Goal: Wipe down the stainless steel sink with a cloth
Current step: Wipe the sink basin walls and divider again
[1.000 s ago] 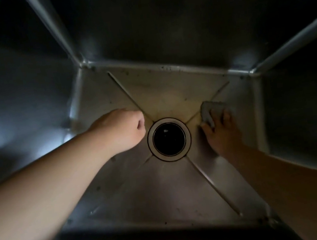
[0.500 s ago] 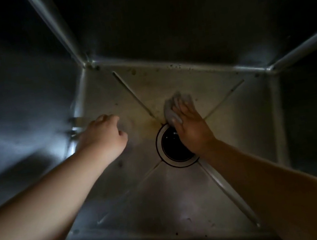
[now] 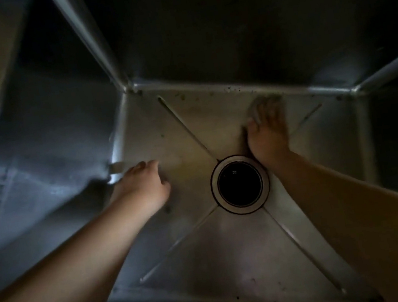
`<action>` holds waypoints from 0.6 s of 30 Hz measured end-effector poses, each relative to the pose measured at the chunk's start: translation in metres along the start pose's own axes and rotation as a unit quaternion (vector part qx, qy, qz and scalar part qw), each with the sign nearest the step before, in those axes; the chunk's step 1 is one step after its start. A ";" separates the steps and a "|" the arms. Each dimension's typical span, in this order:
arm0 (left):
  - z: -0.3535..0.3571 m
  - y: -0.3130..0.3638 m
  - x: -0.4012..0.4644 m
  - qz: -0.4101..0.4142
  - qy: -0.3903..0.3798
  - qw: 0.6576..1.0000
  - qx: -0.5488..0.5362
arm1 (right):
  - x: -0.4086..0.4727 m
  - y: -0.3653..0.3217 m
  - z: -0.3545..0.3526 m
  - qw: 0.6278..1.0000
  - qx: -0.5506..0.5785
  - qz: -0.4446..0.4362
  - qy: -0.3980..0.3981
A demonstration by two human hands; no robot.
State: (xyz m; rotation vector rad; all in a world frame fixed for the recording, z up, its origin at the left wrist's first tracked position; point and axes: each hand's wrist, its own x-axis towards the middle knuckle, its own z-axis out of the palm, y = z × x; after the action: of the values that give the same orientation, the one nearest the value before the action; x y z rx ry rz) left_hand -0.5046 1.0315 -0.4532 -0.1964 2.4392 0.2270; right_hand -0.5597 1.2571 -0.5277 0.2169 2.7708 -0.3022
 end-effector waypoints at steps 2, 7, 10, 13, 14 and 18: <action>-0.003 -0.004 -0.003 0.004 -0.001 1.000 -0.014 | 0.010 -0.027 0.001 0.997 -0.009 -0.065 -0.040; -0.011 -0.013 -0.017 0.010 0.029 0.999 -0.045 | 0.025 -0.090 0.003 0.975 -0.005 -0.199 -0.095; -0.011 -0.020 -0.023 0.015 0.048 0.995 -0.090 | 0.028 -0.123 0.006 0.972 0.017 -0.207 -0.112; -0.007 -0.022 -0.026 0.007 0.056 0.992 -0.113 | 0.017 -0.137 0.012 0.951 0.006 -0.274 -0.143; -0.005 -0.021 -0.027 0.004 0.060 0.992 -0.114 | 0.010 -0.133 0.013 0.939 -0.006 -0.308 -0.154; -0.003 -0.020 -0.028 0.023 0.053 0.992 -0.116 | -0.023 -0.093 0.005 0.903 0.004 -0.355 -0.244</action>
State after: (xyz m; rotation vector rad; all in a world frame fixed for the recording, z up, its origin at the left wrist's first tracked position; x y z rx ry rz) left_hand -0.4811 1.0140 -0.4348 -0.2593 2.5206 0.5356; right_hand -0.5544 1.1632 -0.5071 -0.7821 2.2380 -0.4634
